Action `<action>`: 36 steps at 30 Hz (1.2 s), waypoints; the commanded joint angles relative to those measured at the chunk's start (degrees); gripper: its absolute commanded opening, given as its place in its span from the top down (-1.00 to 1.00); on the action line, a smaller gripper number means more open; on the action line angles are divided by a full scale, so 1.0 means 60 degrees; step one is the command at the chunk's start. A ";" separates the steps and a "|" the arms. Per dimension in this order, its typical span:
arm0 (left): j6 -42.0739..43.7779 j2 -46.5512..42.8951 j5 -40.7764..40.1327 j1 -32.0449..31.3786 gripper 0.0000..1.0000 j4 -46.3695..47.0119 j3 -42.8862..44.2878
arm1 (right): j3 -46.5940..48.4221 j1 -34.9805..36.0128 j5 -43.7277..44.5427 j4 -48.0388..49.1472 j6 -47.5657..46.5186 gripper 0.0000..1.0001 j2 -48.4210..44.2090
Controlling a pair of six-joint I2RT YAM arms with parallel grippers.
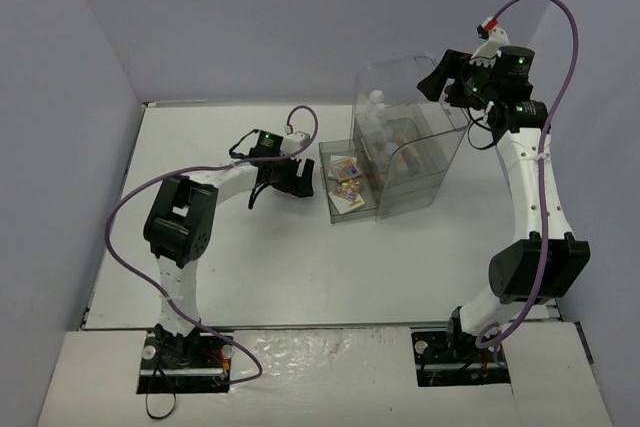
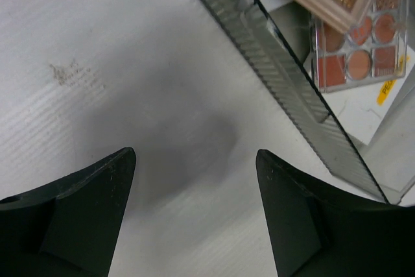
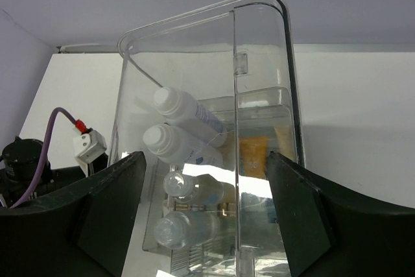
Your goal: Organize the makeup
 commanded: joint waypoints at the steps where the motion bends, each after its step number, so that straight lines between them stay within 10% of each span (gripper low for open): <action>1: -0.0301 0.0238 -0.0070 -0.0321 -0.43 0.0634 0.0898 | 0.0076 -0.0040 -0.0112 0.0130 -0.0270 -0.46 -0.0039; 36: -0.2168 0.2176 -0.0812 -0.1570 -0.44 0.2301 0.3921 | -0.1102 0.0014 -0.0299 0.0276 -0.0181 -0.46 -0.0351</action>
